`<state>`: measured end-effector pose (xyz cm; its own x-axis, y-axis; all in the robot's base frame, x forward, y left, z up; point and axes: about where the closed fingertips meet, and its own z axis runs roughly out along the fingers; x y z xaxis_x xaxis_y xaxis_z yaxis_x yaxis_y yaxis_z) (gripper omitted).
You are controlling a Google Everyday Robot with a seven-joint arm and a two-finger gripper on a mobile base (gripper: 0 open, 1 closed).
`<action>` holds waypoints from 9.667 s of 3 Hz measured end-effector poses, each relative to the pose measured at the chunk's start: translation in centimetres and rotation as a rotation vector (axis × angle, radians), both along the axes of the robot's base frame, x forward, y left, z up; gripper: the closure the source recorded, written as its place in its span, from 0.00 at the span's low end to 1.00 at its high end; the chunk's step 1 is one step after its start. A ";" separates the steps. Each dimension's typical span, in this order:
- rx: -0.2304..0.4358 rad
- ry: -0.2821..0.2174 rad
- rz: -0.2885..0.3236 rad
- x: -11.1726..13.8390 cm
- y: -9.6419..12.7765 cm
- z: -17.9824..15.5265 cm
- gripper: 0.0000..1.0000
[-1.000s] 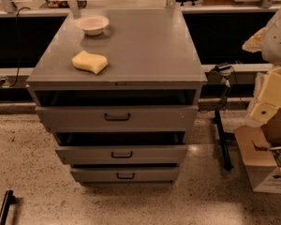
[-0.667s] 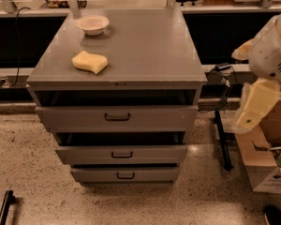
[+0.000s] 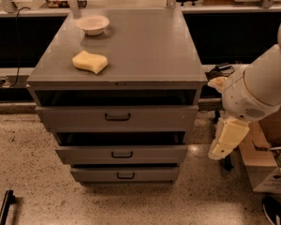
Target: Open bottom drawer
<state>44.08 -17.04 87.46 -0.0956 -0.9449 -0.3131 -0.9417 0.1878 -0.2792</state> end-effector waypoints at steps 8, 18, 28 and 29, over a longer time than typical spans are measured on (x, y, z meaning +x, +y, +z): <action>0.361 0.281 0.141 -2.0 5.6 -38.9 0.00; 0.426 0.002 0.151 6.2 14.8 -58.8 0.00; 0.286 0.047 0.037 17.2 7.8 -68.4 0.42; 0.318 0.062 0.078 15.5 8.6 -68.2 0.48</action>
Offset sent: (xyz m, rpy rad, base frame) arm 0.0030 -0.0865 -0.3031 -0.0160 0.4490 -0.1613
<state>59.54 -8.41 19.26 -0.0552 -0.8057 -0.5897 -0.9701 0.1831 -0.1593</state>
